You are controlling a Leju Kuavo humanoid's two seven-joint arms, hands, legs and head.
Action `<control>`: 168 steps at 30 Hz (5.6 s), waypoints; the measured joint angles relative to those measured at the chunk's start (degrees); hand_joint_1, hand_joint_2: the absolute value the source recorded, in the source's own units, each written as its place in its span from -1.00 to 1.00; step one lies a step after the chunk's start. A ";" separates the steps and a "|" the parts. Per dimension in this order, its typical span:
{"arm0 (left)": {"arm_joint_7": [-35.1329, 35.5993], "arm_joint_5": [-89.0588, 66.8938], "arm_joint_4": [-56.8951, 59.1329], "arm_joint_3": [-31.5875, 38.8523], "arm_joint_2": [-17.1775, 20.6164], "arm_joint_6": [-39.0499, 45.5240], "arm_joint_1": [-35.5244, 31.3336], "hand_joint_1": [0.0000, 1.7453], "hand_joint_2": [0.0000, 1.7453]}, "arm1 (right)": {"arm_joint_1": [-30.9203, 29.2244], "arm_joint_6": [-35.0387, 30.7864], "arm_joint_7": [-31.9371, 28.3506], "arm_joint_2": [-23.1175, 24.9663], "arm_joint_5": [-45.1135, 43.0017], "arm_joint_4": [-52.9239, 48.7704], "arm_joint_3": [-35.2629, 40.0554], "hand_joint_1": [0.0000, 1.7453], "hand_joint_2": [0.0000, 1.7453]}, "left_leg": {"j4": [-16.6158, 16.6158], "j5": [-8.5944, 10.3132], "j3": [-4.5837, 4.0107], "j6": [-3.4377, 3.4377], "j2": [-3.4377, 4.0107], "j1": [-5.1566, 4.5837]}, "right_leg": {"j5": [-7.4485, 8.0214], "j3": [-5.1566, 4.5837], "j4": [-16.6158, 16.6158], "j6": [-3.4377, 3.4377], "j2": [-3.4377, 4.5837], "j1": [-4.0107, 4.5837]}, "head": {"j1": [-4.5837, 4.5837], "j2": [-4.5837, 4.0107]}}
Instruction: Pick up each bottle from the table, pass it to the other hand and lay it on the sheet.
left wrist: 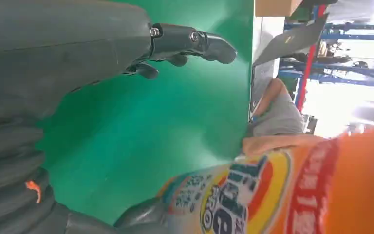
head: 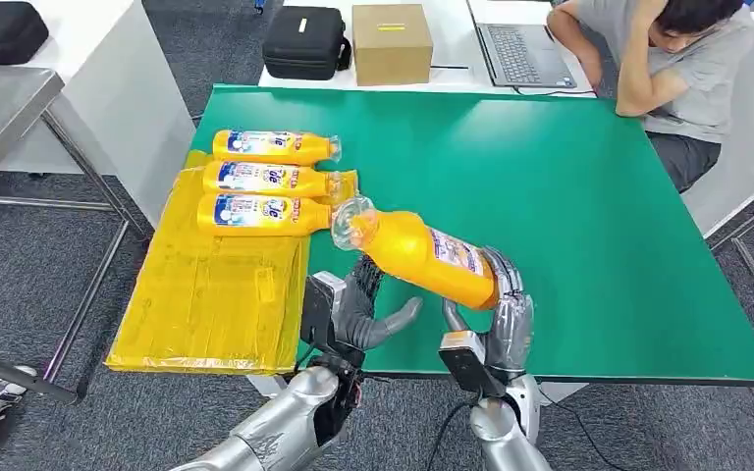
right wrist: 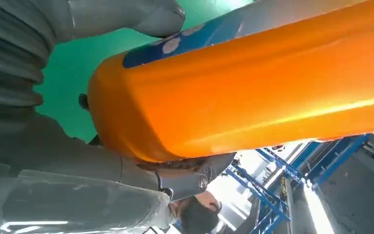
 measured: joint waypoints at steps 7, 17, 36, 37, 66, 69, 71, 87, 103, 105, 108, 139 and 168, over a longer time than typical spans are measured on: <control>1.38 -3.55 -2.03 -1.12 0.00 -3.86 1.95 -1.00 -1.00 | -0.35 0.00 0.00 -0.07 1.22 0.37 -1.64 1.00 1.00 | 0.00 0.00 -0.01 0.00 0.00 -0.01 | 0.00 -0.01 0.00 0.00 0.00 0.00 | 0.00 0.02; 2.26 -5.99 -4.59 -2.06 0.09 -5.89 2.61 -1.00 1.00 | -0.32 0.00 0.00 -0.13 2.19 0.37 -4.68 1.00 1.00 | 0.00 0.00 -0.01 0.00 0.00 0.00 | 0.00 -0.01 0.00 0.00 0.00 0.00 | 0.00 0.02; 4.77 -4.33 -7.13 -2.25 0.50 -4.44 3.41 -1.00 1.00 | 0.08 0.00 0.00 1.57 1.99 0.50 -4.19 1.00 1.00 | 0.00 0.00 0.00 -0.01 0.01 0.00 | 0.00 -0.02 0.01 0.00 0.01 0.00 | -0.02 0.00; 4.79 -4.22 -7.13 -2.27 0.50 -4.40 3.36 -1.00 1.00 | 0.06 0.00 0.00 1.64 1.99 0.55 -3.93 1.00 1.00 | 0.00 0.01 0.00 0.00 0.01 0.00 | 0.00 -0.02 0.01 0.00 0.01 0.00 | 0.00 0.02; 5.10 0.17 -7.74 -4.66 -0.02 1.13 0.77 -1.00 1.00 | -1.66 -0.07 0.00 2.93 2.19 3.85 0.15 1.00 1.00 | 0.00 0.01 -0.02 -0.01 0.01 0.01 | 0.00 -0.05 0.01 0.00 0.01 0.00 | 0.00 0.02; 5.10 0.19 -7.74 -4.68 -0.02 1.13 0.72 -1.00 1.00 | -1.64 -0.07 0.00 2.93 2.17 3.87 0.15 1.00 1.00 | 0.00 0.01 -0.01 -0.01 0.01 0.01 | 0.00 -0.05 0.01 0.00 0.01 0.01 | 0.00 0.02; 5.10 0.19 -7.74 -4.68 -0.02 1.13 0.70 -1.00 1.00 | -1.63 -0.07 0.00 2.93 2.19 3.87 0.15 1.00 1.00 | 0.00 0.01 -0.01 -0.01 0.01 0.01 | 0.00 -0.05 0.01 0.00 0.01 0.01 | 0.00 0.02; 3.94 1.83 -7.74 -5.07 -0.09 2.14 0.21 -1.00 1.00 | -1.67 -0.09 0.00 2.82 3.13 4.44 0.04 1.00 1.00 | 0.00 0.01 -0.02 -0.01 0.01 0.01 | 0.00 -0.05 0.01 0.00 0.01 0.01 | 0.00 0.02; -2.97 2.81 -9.18 -6.34 -0.31 18.92 -1.47 -1.00 1.00 | -1.84 -0.09 0.09 3.54 7.12 5.92 -1.75 1.00 1.00 | 0.00 0.01 -0.03 -0.01 0.02 0.01 | 0.00 -0.06 0.01 0.00 0.02 0.01 | 0.00 0.02; -2.99 3.43 -9.14 -6.67 -0.31 18.90 -1.68 -1.00 1.00 | -1.84 -0.09 0.09 3.96 7.67 5.92 -2.40 1.00 1.00 | 0.00 0.01 -0.03 -0.01 0.01 0.01 | 0.00 -0.06 0.01 0.00 0.01 0.01 | 0.00 0.02; -2.99 4.22 -9.11 -6.71 -0.31 18.20 -1.79 -1.00 1.00 | -1.84 -0.09 0.09 4.37 8.52 5.90 -3.17 1.00 1.00 | 0.00 0.01 -0.03 -0.01 0.01 0.01 | 0.00 -0.05 0.01 0.00 0.01 0.00 | 0.00 0.02; 7.28 18.38 -9.64 -9.86 -0.31 7.47 -3.14 -1.00 1.00 | -2.42 -0.13 0.33 6.80 18.25 3.02 -4.94 1.00 1.00 | 0.00 0.01 -0.03 -0.01 0.01 0.01 | 0.00 -0.07 0.03 -0.01 0.01 0.01 | 0.00 0.00; -2.79 19.54 -10.10 -8.16 -0.31 24.25 -5.37 -1.00 1.00 | -3.25 -0.13 0.35 8.26 13.92 7.91 -1.07 1.00 1.00 | 0.01 0.02 -0.05 -0.01 0.02 0.01 | 0.00 -0.09 0.03 -0.01 0.02 0.01 | 0.00 0.02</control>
